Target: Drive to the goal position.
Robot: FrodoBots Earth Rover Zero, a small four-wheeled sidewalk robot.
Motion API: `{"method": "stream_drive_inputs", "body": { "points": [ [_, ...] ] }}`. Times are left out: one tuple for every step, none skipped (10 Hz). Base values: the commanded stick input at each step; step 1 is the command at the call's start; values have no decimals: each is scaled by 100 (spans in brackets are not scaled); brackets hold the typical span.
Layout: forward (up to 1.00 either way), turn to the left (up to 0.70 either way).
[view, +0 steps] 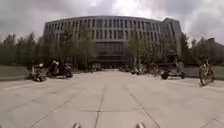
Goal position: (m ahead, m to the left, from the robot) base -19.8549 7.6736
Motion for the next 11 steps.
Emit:
{"method": "stream_drive_inputs", "body": {
  "points": [
    [60, 0],
    [60, 0],
    [60, 0],
    [60, 0],
    [60, 1],
    [60, 4],
    [44, 20],
    [1, 55],
    [0, 59],
    [0, 60],
    [0, 60]
  ]
}}
